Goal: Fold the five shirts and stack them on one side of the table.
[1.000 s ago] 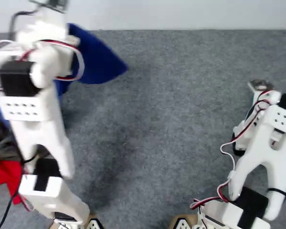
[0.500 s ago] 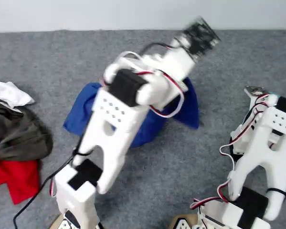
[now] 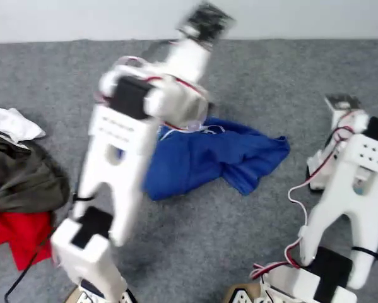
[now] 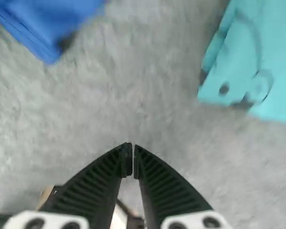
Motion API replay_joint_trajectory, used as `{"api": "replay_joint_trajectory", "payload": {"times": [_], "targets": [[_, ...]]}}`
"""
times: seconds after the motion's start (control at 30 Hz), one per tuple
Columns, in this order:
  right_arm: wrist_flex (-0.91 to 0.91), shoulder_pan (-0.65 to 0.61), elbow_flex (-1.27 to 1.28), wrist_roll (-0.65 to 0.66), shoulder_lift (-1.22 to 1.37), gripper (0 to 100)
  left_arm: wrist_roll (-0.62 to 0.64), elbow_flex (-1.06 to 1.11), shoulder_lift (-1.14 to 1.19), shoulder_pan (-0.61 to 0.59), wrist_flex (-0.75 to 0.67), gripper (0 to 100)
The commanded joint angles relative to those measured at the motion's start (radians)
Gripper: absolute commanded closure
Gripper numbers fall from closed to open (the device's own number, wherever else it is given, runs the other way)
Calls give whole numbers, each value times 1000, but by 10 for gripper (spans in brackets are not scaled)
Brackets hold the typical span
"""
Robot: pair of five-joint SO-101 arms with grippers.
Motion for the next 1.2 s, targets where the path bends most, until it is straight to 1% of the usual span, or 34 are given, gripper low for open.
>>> {"api": "replay_joint_trajectory", "payload": {"times": [0.0, 0.1, 0.2, 0.3, 0.4, 0.47, 0.7, 0.77, 0.83, 0.97, 1.03, 1.17], "targets": [[38, -131, -123, -8, -48, 990, 11, 130, -153, -190, 21, 820], [21, -285, -166, -9, -38, 990, 9, 305, -229, -348, 21, 871], [-30, -432, -175, -9, -7, 990, 8, 470, -293, -482, 20, 903], [-104, -549, -175, -9, 47, 990, -14, 595, -356, -583, 20, 917], [-182, -653, -175, -9, 111, 990, -61, 680, -414, -663, 18, 917], [-232, -713, -176, -9, 156, 990, -69, 723, -440, -704, 18, 917], [-424, -878, -178, -9, 291, 983, -69, 803, -479, -827, 17, 917], [-475, -917, -178, -9, 321, 939, -69, 819, -479, -852, 18, 917], [-521, -954, -178, -48, 349, 868, -69, 834, -483, -872, 18, 917], [-605, -1010, -178, -203, 390, 762, -69, 865, -500, -884, 18, 917], [-647, -1036, -178, -250, 410, 741, -69, 883, -519, -884, 18, 917], [-713, -1087, -178, -255, 461, 738, -69, 905, -552, -884, 18, 917]]}}
